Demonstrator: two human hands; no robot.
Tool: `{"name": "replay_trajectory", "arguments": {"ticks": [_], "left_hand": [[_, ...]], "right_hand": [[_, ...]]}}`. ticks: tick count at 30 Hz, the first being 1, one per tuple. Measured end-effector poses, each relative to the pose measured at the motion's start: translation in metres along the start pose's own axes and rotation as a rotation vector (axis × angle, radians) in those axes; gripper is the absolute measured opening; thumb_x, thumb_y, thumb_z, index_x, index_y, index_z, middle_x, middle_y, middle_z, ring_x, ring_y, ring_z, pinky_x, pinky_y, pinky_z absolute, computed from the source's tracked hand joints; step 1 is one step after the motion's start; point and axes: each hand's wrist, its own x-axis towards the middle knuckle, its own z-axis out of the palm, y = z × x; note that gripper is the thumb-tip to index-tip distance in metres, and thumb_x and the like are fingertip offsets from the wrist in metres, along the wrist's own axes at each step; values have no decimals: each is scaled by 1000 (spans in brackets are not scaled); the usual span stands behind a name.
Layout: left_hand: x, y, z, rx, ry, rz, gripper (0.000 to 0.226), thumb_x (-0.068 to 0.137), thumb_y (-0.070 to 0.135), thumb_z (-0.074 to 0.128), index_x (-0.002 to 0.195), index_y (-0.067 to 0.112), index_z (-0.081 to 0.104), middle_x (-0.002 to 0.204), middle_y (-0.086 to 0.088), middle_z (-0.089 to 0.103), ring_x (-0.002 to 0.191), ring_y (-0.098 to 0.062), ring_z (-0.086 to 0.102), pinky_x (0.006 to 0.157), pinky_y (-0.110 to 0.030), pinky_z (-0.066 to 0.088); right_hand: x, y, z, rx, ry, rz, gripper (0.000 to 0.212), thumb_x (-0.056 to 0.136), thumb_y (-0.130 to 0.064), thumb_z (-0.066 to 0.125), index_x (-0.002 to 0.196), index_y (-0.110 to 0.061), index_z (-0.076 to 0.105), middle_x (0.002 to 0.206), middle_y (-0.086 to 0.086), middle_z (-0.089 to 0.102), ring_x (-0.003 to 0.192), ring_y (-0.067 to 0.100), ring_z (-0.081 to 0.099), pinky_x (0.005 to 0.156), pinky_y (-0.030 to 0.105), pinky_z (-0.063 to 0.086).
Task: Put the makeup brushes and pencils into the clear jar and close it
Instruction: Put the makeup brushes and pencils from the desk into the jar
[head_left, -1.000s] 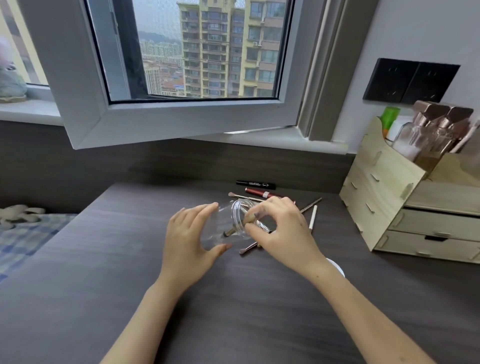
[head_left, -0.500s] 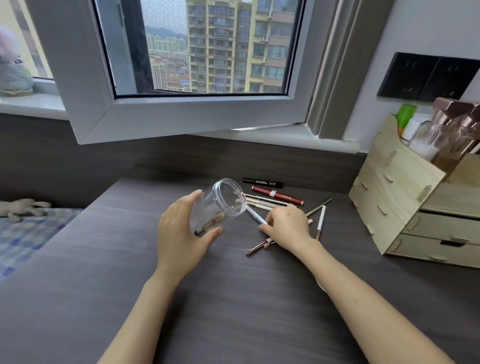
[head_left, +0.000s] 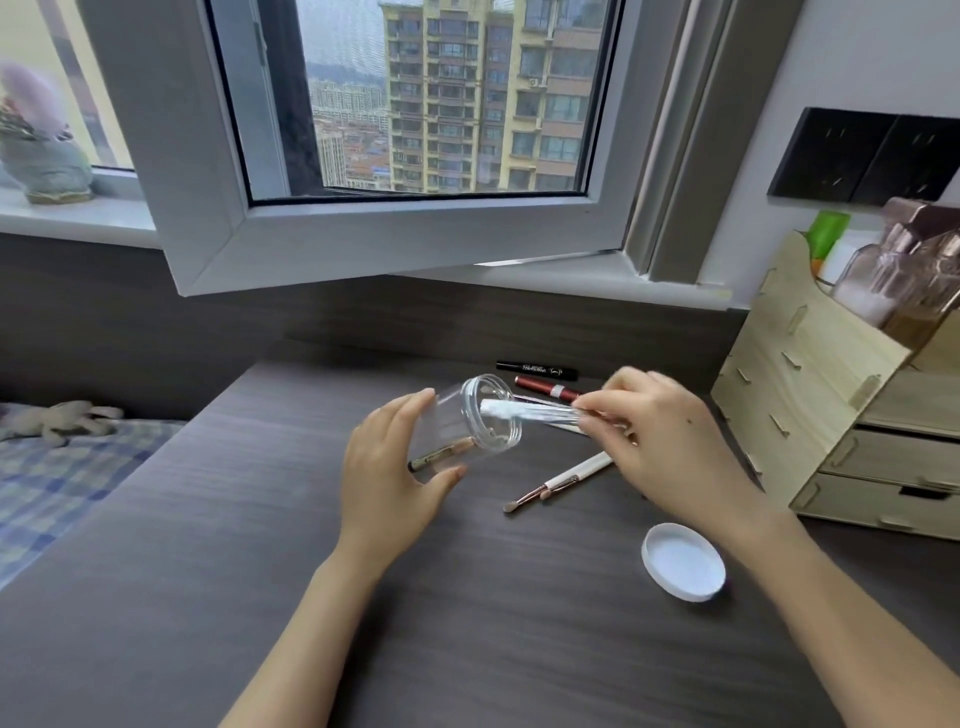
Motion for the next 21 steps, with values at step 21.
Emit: {"name": "replay_trajectory", "arguments": {"ticks": [21], "left_hand": [[1, -7, 4, 36, -10, -36, 68, 57, 30, 76, 119, 13, 54, 115, -4, 62, 106, -18, 51, 90, -25, 33]], "right_hand": [[41, 51, 83, 65, -47, 396, 26, 90, -9, 51, 109, -8, 69, 112, 11, 71, 105, 32, 60, 89, 35, 46]]}}
